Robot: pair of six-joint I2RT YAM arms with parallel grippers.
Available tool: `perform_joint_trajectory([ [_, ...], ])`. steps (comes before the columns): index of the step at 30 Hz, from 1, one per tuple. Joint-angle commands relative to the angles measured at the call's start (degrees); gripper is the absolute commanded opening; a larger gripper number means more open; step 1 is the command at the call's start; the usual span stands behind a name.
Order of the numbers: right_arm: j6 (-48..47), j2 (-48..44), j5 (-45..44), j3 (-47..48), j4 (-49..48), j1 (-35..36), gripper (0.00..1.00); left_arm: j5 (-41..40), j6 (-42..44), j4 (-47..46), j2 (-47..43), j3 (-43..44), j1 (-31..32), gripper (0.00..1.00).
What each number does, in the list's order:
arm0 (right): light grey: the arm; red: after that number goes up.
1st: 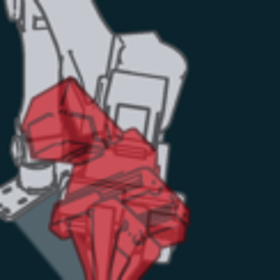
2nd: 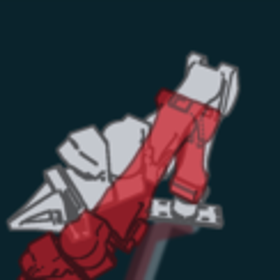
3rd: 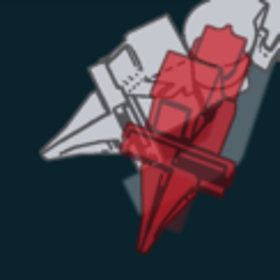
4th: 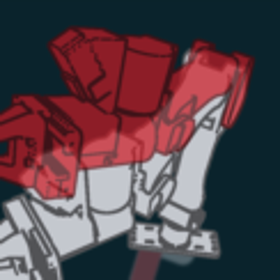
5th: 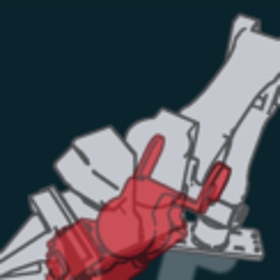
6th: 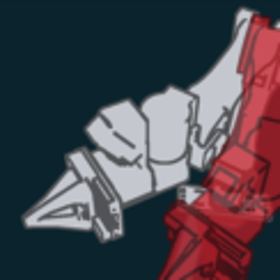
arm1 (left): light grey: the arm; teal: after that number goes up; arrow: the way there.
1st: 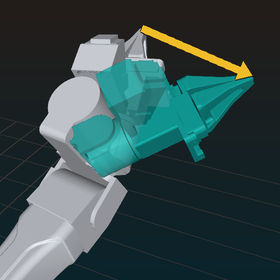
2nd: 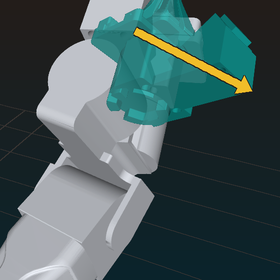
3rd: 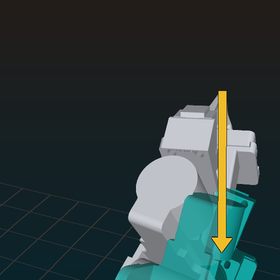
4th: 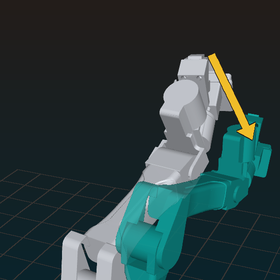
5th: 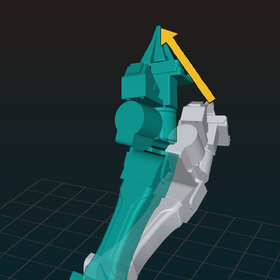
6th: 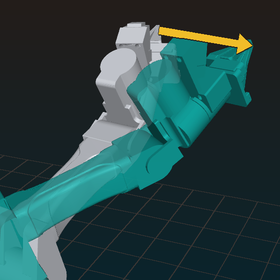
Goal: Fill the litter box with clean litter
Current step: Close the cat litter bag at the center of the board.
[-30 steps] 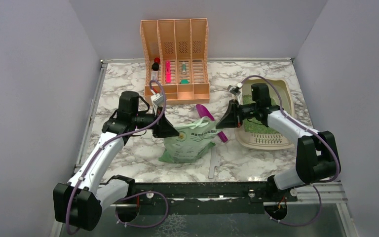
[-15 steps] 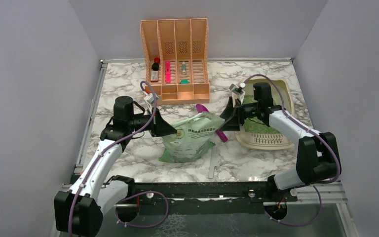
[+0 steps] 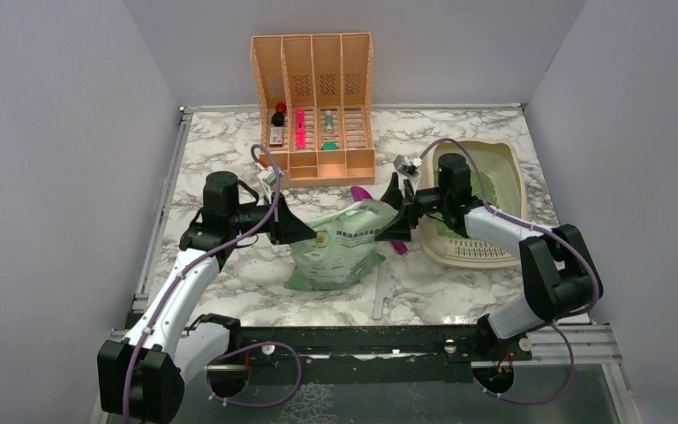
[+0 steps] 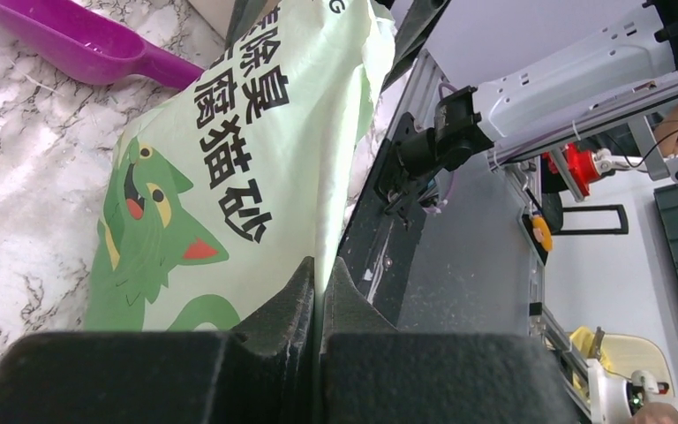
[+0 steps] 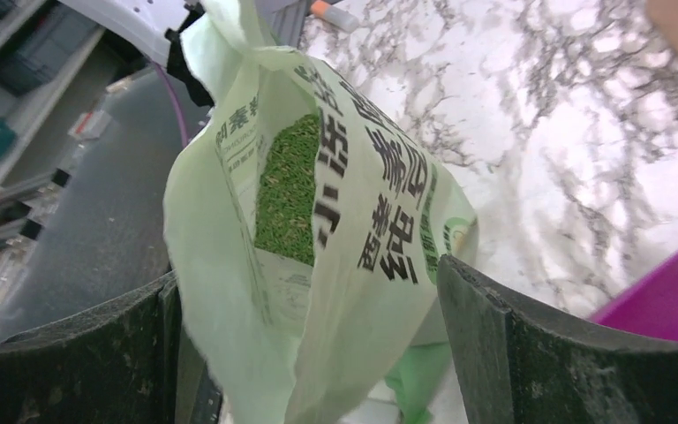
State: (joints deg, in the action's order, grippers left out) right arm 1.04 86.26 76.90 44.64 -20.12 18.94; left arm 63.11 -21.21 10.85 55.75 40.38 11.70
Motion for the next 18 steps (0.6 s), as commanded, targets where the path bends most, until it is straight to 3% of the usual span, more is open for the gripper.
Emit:
perform_joint_trajectory([
  [1,12.6,2.6,-0.2,1.0,-13.4,1.8,0.85,-0.6,0.5,-1.6,-0.9,1.0,-0.4,0.03],
  [4,17.4,4.2,1.6,2.5,-9.8,1.3,0.44,-6.3,0.7,-2.7,-2.2,-0.1,-0.4,0.48],
  [6,16.6,4.1,1.4,2.7,-4.7,1.0,0.08,-10.6,-0.7,-5.6,-4.0,-2.1,-0.4,0.66],
  [7,17.6,3.7,0.3,2.2,-4.2,0.8,0.02,-12.6,-1.7,-8.0,-4.9,-3.3,-0.4,0.72],
  [9,21.6,2.8,-1.1,0.0,-7.2,0.3,0.01,-15.9,-2.5,-13.1,-6.8,-6.2,-0.5,0.80],
  [14,29.3,4.0,0.1,1.3,-11.2,-0.1,0.01,-18.0,-6.4,-31.2,-10.3,-16.4,-0.4,0.81],
  [18,34.2,5.1,1.5,2.9,-13.2,-0.1,0.01,-20.7,-8.0,-36.4,-10.7,-20.8,-0.4,0.81],
])
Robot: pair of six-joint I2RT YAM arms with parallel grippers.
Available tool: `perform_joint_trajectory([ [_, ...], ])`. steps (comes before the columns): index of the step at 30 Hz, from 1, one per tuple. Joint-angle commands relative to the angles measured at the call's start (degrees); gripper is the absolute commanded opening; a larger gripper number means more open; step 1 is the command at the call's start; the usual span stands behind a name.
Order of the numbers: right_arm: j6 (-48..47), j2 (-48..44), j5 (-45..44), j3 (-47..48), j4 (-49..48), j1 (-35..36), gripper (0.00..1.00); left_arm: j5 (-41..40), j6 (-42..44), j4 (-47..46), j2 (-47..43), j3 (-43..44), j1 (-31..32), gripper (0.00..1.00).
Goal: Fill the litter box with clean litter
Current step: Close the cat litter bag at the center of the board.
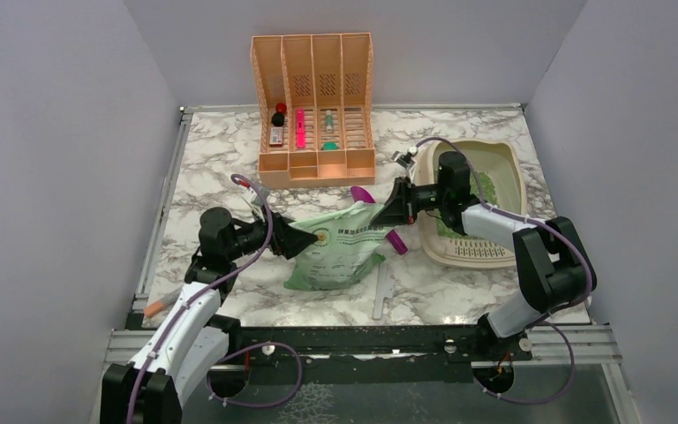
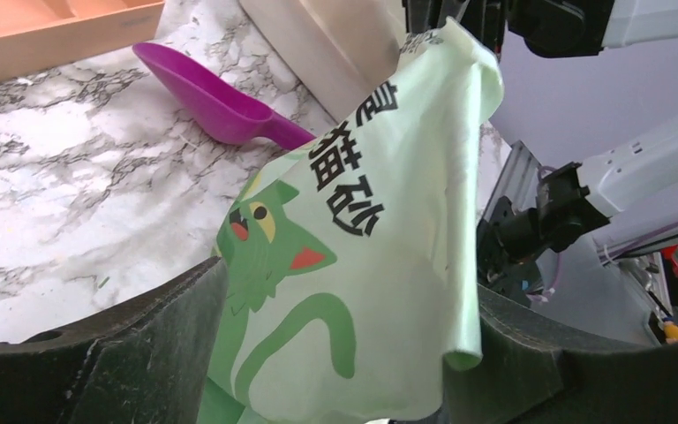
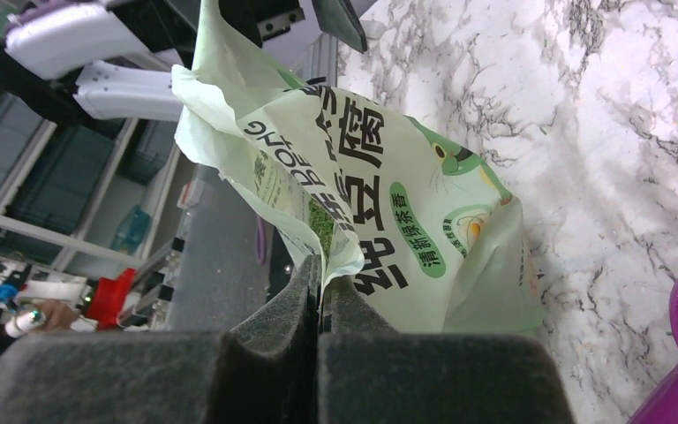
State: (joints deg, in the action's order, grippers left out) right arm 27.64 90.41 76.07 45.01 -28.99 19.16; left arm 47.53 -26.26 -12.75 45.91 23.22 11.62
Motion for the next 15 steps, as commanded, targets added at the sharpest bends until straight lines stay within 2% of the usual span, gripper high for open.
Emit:
perform_joint_trajectory([
  [1,8.1,1.0,2.6,2.6,-3.8,-0.3,0.01,-4.7,-3.6,-14.9,-0.7,-4.1,-0.3,0.81],
  [7,4.9,-0.1,0.1,2.7,4.0,-0.3,0.04,0.0,-8.1,-27.6,3.9,-4.4,0.3,0.81],
  [9,5.5,0.2,-0.9,2.6,4.9,-0.3,0.05,1.6,-9.7,-29.6,7.4,-3.7,1.3,0.77],
  [10,6.5,0.5,-1.0,2.4,4.8,-0.3,0.06,1.9,-10.3,-30.4,9.0,-3.1,2.0,0.73],
  [15,10.9,0.6,-1.7,2.3,4.0,-0.3,0.06,5.3,-13.0,-31.3,13.5,-0.9,3.9,0.35],
])
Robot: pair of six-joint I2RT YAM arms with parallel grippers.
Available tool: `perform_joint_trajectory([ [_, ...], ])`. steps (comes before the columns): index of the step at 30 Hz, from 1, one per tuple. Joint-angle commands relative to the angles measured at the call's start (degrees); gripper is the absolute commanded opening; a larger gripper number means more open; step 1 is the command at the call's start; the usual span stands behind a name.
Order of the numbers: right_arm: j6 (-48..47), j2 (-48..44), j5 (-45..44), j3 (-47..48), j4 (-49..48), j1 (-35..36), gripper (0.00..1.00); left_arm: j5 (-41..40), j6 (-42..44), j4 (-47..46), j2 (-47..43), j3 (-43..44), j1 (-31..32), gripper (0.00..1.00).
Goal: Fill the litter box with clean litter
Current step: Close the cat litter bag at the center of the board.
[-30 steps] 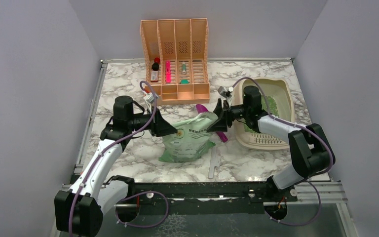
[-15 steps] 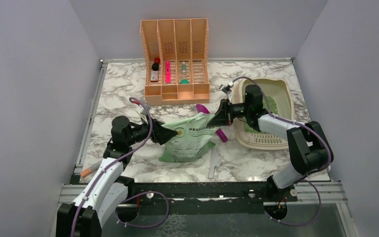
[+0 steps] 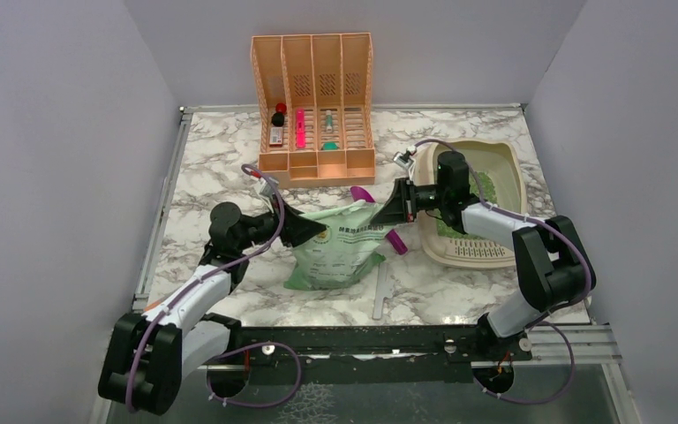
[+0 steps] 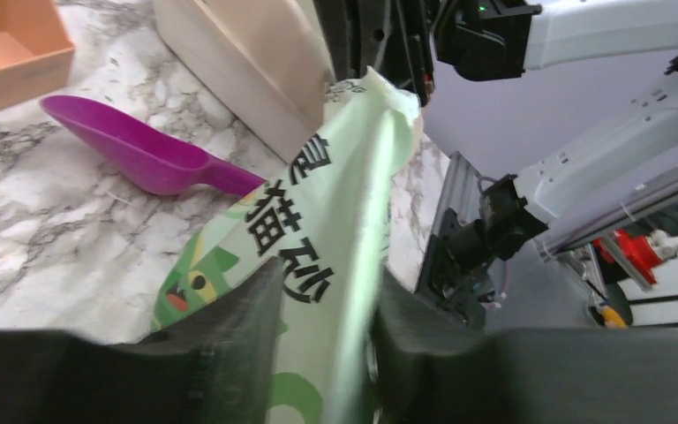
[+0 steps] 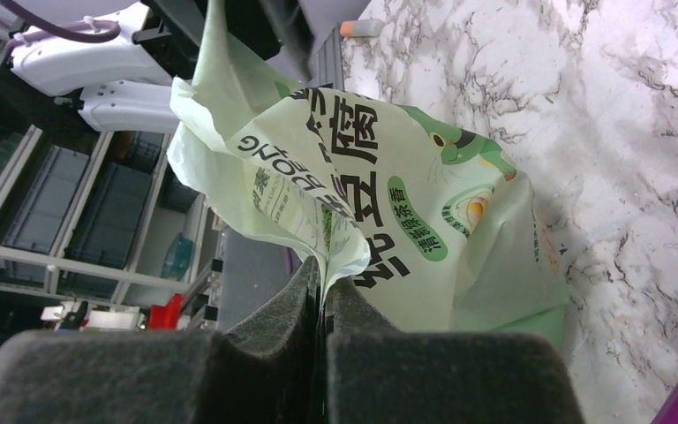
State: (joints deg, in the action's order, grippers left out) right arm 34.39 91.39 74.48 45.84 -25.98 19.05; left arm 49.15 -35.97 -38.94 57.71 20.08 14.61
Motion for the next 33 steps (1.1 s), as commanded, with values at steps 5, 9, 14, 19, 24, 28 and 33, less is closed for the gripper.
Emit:
perform_joint_trajectory([
  [5,9.0,-3.9,2.0,2.0,-0.7,-0.2,0.03,4.2,-4.4,-5.2,-2.3,1.9,0.3,0.00],
  [9,6.8,-10.8,1.7,2.6,-1.2,1.5,0.01,5.5,-2.1,-3.1,-8.0,5.9,-3.7,0.00],
  [14,-14.6,-19.9,-10.4,3.5,11.1,7.2,0.01,13.7,1.2,-1.0,-5.6,11.7,-8.4,0.00],
  [19,-16.4,-23.7,-16.8,-1.8,11.4,7.5,0.11,14.5,0.9,-1.0,-3.8,10.6,-9.7,0.00],
  [24,-12.8,-20.6,-16.6,-5.2,9.1,7.5,0.42,13.0,-0.6,-1.0,-6.1,6.8,-9.8,0.00],
  [28,-14.0,-20.6,-17.9,-9.9,3.7,7.5,0.62,12.3,-1.8,-1.3,-9.1,3.2,-9.8,0.00],
  [33,-24.5,-24.7,-18.6,-17.0,-6.8,7.5,1.00,12.3,-1.6,-1.4,-11.2,2.4,-9.8,0.00],
])
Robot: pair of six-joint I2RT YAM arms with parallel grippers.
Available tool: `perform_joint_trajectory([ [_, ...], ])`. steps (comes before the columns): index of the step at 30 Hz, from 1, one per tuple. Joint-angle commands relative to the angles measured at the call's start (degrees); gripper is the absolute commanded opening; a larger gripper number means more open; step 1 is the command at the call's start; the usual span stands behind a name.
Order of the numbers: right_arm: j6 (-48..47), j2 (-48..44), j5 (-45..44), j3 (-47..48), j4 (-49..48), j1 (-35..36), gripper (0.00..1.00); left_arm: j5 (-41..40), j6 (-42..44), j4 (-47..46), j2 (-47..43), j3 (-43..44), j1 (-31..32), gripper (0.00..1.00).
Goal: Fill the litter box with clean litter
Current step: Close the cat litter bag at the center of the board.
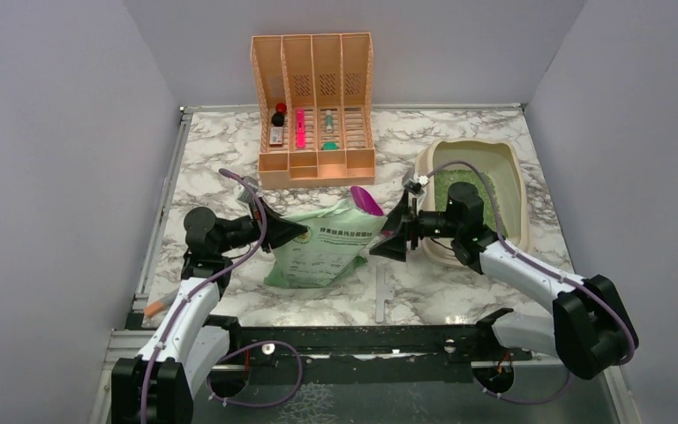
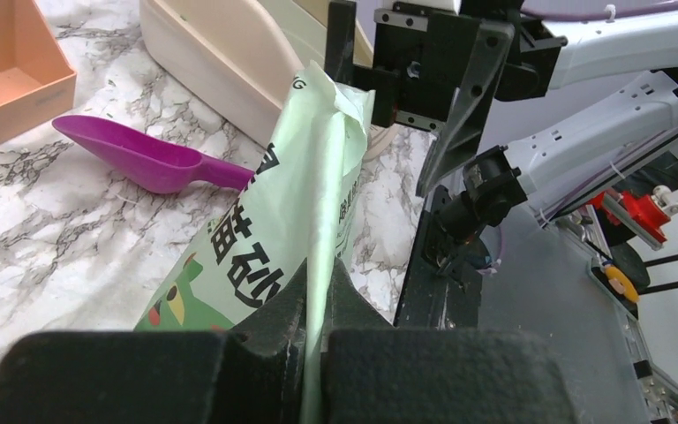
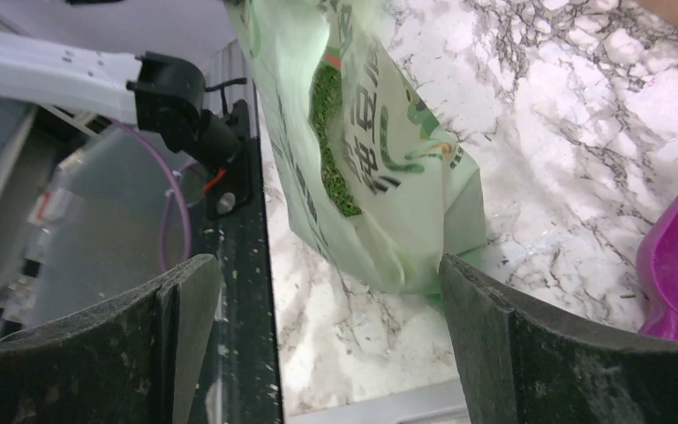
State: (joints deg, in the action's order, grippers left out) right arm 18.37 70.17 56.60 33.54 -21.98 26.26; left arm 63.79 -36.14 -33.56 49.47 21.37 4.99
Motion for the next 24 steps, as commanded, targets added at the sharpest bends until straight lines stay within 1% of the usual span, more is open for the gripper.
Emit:
perform_joint_trajectory([
  [1,-11.0,-3.9,0.8,-5.6,-13.1,0.3,1.00,-2.1,-1.5,-7.0,-2.8,1.2,-0.1,0.00],
  [3,-16.0,-3.8,0.9,-6.1,-14.7,0.3,1.00,-1.3,-1.5,-7.3,-2.4,1.6,-0.2,0.00],
  [6,-20.8,-1.5,-2.5,-5.4,-15.4,0.3,1.00,-0.8,-1.9,-7.8,-2.1,2.4,-0.1,0.00],
  [7,-21.3,-0.4,-1.8,-5.1,-16.4,0.3,1.00,-0.8,-1.9,-8.0,-2.1,2.6,-0.2,0.00],
  [8,-22.0,0.8,0.8,-4.3,-17.0,0.3,1.00,-0.6,-2.0,-8.1,-2.1,2.9,-0.1,0.00],
  [10,-20.4,4.3,7.1,-2.5,-20.6,0.3,1.00,-0.3,-2.1,-8.2,-2.1,3.2,-0.2,0.00],
  [11,-17.9,6.9,9.1,-1.6,-23.3,0.3,1.00,-0.4,-2.2,-8.4,-2.1,3.4,-0.2,0.00],
  [12,-14.0,9.7,10.2,-0.9,-26.2,0.3,0.97,-0.6,-2.3,-8.7,-2.0,3.5,-0.2,0.00],
  [13,-10.2,12.4,11.7,0.0,-29.1,0.3,0.93,-0.7,-2.5,-9.0,-2.0,3.6,-0.2,0.00],
  [14,-6.1,15.0,13.2,0.7,-32.6,0.3,0.86,-0.9,-2.7,-9.4,-1.9,3.7,-0.1,0.00],
  [15,-1.2,17.2,14.4,1.1,-37.3,0.3,0.77,-1.1,-2.9,-9.7,-1.9,3.8,-0.1,0.00],
  [16,4.2,19.0,14.3,0.5,-43.7,0.3,0.65,-1.3,-3.0,-9.9,-1.9,3.8,-0.1,0.00],
  [18,15.3,21.8,13.3,-1.0,-56.9,0.3,0.47,-1.7,-3.3,-10.4,-1.9,3.9,-0.1,0.00],
  [19,19.4,23.0,14.3,-0.9,-61.2,0.2,0.31,-1.9,-3.6,-10.7,-1.9,3.9,-0.2,0.00],
  [20,23.2,24.1,15.7,-0.6,-63.6,0.1,0.08,-2.1,-3.9,-10.9,-1.8,4.1,-0.2,0.00],
  [21,26.9,24.3,15.8,-0.6,-64.9,-0.3,0.02,-2.2,-4.3,-11.1,-1.6,4.4,-0.2,0.00],
  [22,32.5,24.0,14.8,-1.0,-65.1,-1.0,0.01,-2.3,-4.7,-11.3,-1.4,4.7,-0.3,0.00],
  [24,40.0,22.3,13.7,-2.1,-67.3,-2.0,0.01,-2.4,-5.5,-11.4,-0.7,5.6,-0.5,0.00],
])
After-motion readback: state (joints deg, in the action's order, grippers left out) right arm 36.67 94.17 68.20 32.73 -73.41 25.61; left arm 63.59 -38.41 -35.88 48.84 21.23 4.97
